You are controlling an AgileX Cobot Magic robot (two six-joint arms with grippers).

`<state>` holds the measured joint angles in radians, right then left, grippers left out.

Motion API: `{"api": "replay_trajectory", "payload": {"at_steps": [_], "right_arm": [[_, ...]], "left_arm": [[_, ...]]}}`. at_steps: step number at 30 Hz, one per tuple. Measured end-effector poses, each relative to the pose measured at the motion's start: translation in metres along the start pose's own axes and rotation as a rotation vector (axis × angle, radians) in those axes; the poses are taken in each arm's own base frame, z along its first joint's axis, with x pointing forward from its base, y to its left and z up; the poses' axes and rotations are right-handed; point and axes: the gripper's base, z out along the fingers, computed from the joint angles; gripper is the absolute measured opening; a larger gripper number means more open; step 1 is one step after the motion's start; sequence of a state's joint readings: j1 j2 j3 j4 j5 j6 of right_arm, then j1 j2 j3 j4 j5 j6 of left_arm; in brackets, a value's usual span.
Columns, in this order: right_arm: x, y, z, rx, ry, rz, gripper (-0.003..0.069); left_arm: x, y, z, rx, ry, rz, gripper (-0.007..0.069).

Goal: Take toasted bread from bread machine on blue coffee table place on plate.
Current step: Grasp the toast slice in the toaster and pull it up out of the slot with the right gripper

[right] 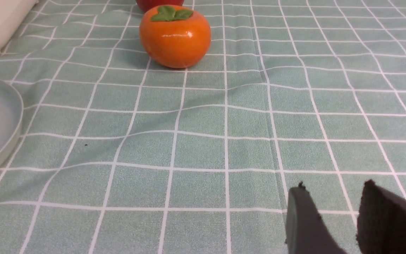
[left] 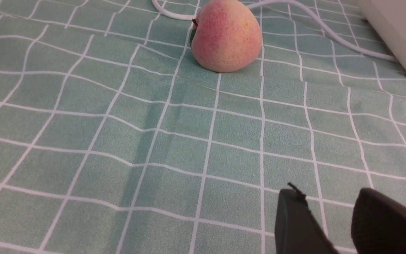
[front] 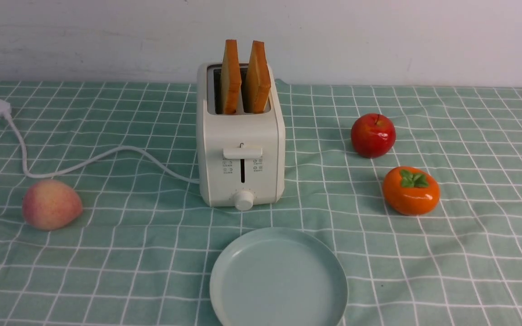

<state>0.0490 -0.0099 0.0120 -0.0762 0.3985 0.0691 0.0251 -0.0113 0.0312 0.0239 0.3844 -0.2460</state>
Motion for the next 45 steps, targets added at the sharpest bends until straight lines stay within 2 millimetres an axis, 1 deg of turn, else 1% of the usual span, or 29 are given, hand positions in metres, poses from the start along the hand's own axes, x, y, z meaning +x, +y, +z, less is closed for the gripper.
{"api": "replay_trajectory", "payload": {"at_steps": [5, 10, 13, 14, 16, 21, 27, 28, 31, 32, 33, 34, 35, 37, 38, 39, 40, 42, 44, 45], "right_arm": [[0.0, 0.0, 0.0, 0.001, 0.0, -0.001, 0.0239], [-0.001, 0.0, 0.0, 0.0, -0.015, -0.003, 0.0239], [-0.006, 0.001, 0.001, -0.006, -0.102, -0.007, 0.0239], [-0.008, 0.001, 0.001, -0.007, -0.117, -0.007, 0.0239], [-0.017, 0.001, -0.001, -0.014, -0.217, -0.007, 0.0239], [-0.028, 0.002, -0.004, -0.023, -0.351, -0.01, 0.0239], [-0.031, 0.002, -0.005, -0.026, -0.385, -0.008, 0.0239], [-0.035, 0.003, -0.007, -0.035, -0.424, 0.024, 0.0239], [-0.043, 0.003, -0.011, -0.066, -0.53, 0.114, 0.0239], [-0.043, 0.003, -0.011, -0.067, -0.53, 0.115, 0.0239], [-0.049, 0.003, -0.014, -0.084, -0.597, 0.148, 0.0239], [-0.052, 0.003, -0.017, -0.096, -0.642, 0.166, 0.0239], [-0.054, 0.004, -0.018, -0.103, -0.666, 0.178, 0.0239], [-0.066, 0.003, -0.026, -0.125, -0.735, 0.213, 0.0239], [-0.07, 0.003, -0.029, -0.127, -0.747, 0.218, 0.0239], [-0.088, 0.003, -0.038, -0.135, -0.783, 0.236, 0.0239], [-0.091, 0.003, -0.039, -0.136, -0.781, 0.24, 0.0239], [-0.134, 0.001, -0.054, -0.152, -0.798, 0.305, 0.0239], [-0.162, 0.0, -0.054, -0.162, -0.759, 0.363, 0.0239], [-0.18, 0.0, -0.052, -0.163, -0.737, 0.378, 0.0239]], "left_arm": [[-0.002, 0.0, 0.0, 0.004, -0.017, 0.0, 0.0237], [-0.009, -0.002, 0.0, 0.028, -0.101, -0.007, 0.0237], [-0.02, -0.006, -0.002, 0.071, -0.216, -0.06, 0.0237], [-0.02, -0.006, -0.002, 0.074, -0.222, -0.066, 0.0237], [-0.025, -0.007, -0.004, 0.092, -0.277, -0.09, 0.0237], [-0.026, -0.007, -0.004, 0.097, -0.288, -0.1, 0.0238], [-0.026, -0.007, -0.004, 0.098, -0.29, -0.105, 0.0238], [-0.028, -0.008, -0.005, 0.109, -0.309, -0.143, 0.0238], [-0.036, -0.008, -0.008, 0.166, -0.38, -0.356, 0.0238], [-0.036, -0.008, -0.008, 0.17, -0.387, -0.371, 0.0238], [-0.041, -0.008, -0.01, 0.203, -0.441, -0.477, 0.0238], [-0.046, -0.007, -0.013, 0.228, -0.488, -0.546, 0.0238], [-0.047, -0.007, -0.014, 0.238, -0.509, -0.571, 0.0238], [-0.06, -0.005, -0.022, 0.302, -0.635, -0.695, 0.0238], [-0.061, -0.005, -0.023, 0.307, -0.645, -0.7, 0.0238], [-0.074, -0.008, -0.031, 0.34, -0.695, -0.714, 0.0238], [-0.078, -0.009, -0.034, 0.348, -0.707, -0.711, 0.0238], [-0.111, -0.017, -0.053, 0.387, -0.775, -0.661, 0.0238], [-0.137, -0.025, -0.062, 0.377, -0.775, -0.575, 0.0238], [-0.152, -0.03, -0.066, 0.369, -0.77, -0.533, 0.0238]]}}
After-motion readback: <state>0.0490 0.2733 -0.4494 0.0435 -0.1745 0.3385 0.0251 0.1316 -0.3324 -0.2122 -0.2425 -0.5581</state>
